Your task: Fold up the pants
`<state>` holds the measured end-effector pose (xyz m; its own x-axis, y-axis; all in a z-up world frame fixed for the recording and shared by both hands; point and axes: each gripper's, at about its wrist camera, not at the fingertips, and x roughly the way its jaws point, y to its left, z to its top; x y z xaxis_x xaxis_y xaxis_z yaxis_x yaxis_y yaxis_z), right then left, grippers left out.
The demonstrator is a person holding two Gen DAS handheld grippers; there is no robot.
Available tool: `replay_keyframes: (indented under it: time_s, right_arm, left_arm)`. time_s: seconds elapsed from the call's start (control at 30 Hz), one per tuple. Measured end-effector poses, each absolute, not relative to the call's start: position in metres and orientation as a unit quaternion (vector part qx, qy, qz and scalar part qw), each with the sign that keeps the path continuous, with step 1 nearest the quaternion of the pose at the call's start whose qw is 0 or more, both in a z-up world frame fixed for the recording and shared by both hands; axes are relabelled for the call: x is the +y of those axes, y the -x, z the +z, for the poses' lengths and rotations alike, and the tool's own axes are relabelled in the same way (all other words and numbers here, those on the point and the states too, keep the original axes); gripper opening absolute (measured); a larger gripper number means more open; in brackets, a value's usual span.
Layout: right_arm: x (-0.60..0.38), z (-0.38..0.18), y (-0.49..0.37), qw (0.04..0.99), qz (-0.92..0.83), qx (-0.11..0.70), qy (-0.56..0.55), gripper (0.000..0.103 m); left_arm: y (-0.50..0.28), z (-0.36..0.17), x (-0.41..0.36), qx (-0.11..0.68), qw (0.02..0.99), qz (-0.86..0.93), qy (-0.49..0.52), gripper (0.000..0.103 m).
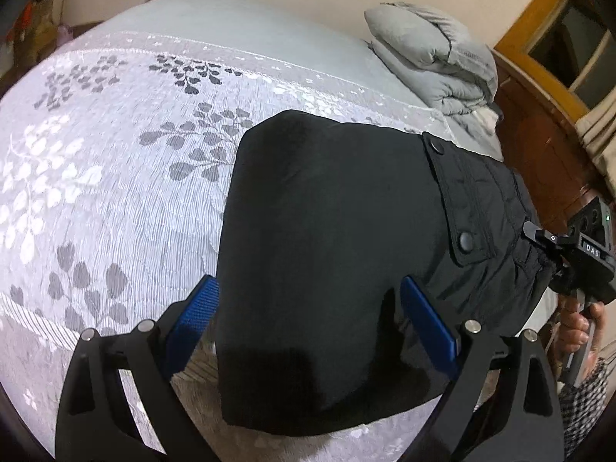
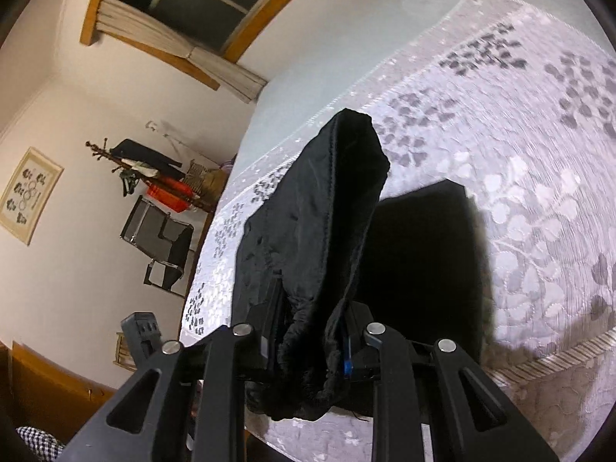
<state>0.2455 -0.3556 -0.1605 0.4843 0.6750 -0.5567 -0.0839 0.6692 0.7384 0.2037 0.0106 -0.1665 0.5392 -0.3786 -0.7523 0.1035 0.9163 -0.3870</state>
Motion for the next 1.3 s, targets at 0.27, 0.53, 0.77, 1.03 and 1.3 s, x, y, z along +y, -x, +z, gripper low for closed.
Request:
replay_keyframes:
  time_s: [0.27,0.53,0.77,1.03,1.3]
  right_arm:
    - [-0.364,-0.209,-0.257,0.779,0.218,0.48,-0.34,0.024]
    - [-0.369,-0.227,-0.252,0.776,0.21,0.488,-0.341,0.04]
    - [-0.373,-0.216,-0.229,0.782,0.209,0.488,-0.328,0.072]
    - [-0.365,-0.223,-0.217,0.782,0.198,0.496,-0.323,0.075]
    - [-0.362,-0.211,-0.216,0.787,0.199,0.491,-0.315,0.042]
  left_arm:
    - [-0.207,-0.174,0.001,0.469,0.862,-0.138,0.133,0.095]
    - [-0.206,-0.178,-0.002,0.474,0.863,-0.128,0.12,0.095]
    - [-0.197,-0.16,-0.006,0.464,0.874,-0.113,0.09,0.096]
    - [-0.184,-0.14,-0.017,0.441,0.888,-0.117,0.053,0.098]
    - [-0.181,-0.137,-0.019,0.44,0.889,-0.117,0.049,0.098]
